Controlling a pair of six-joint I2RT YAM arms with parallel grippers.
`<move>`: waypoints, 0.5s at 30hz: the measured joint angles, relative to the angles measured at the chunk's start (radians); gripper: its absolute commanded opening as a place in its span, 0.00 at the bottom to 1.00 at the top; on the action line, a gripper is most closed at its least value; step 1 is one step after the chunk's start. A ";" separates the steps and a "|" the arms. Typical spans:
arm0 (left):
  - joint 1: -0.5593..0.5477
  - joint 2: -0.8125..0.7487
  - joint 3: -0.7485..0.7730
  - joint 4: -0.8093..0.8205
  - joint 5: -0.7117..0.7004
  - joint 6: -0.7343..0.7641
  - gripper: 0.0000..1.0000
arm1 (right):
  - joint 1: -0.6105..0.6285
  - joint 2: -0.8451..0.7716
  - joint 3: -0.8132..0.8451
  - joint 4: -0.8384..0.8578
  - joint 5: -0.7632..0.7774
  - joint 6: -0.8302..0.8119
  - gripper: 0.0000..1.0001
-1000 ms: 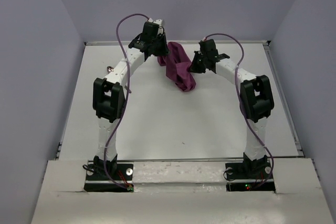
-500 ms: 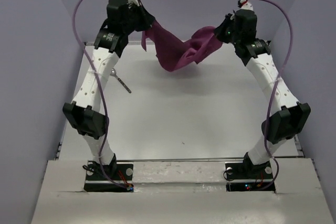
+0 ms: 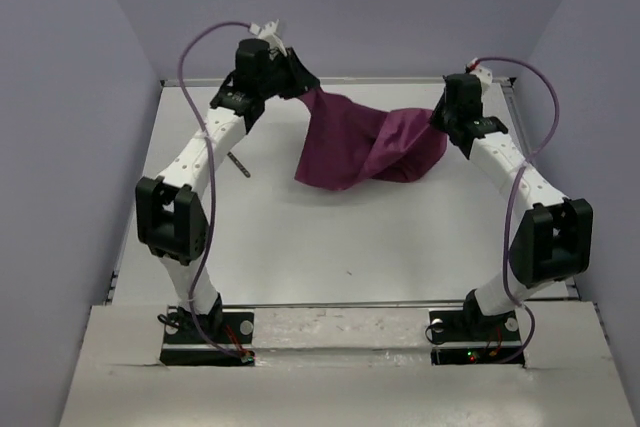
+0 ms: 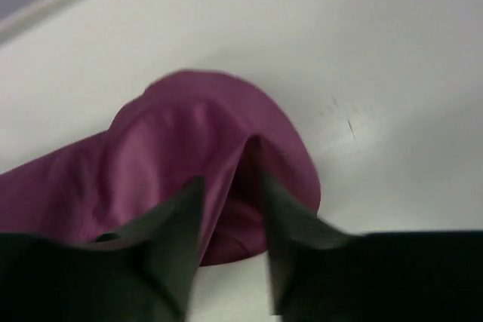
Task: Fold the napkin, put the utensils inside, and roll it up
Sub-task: Flatten out the napkin at the center of the board.
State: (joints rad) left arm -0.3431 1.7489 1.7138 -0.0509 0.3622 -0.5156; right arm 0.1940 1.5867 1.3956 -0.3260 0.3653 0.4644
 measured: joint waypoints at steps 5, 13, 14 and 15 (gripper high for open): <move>0.005 0.173 -0.174 -0.101 -0.014 -0.028 0.99 | 0.000 -0.074 -0.262 -0.043 0.020 0.000 0.92; 0.005 0.052 -0.241 -0.179 -0.129 0.016 0.87 | 0.004 -0.208 -0.253 -0.070 -0.012 -0.003 0.92; 0.005 0.030 -0.248 -0.173 -0.135 0.019 0.84 | 0.006 -0.206 -0.241 -0.071 -0.018 -0.006 0.91; 0.005 -0.008 -0.267 -0.159 -0.146 0.025 0.82 | 0.015 -0.200 -0.227 -0.077 -0.021 -0.009 0.90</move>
State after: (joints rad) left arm -0.3386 1.7412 1.4464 -0.2104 0.2161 -0.4904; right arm 0.2092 1.3872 1.1683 -0.4026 0.3443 0.4557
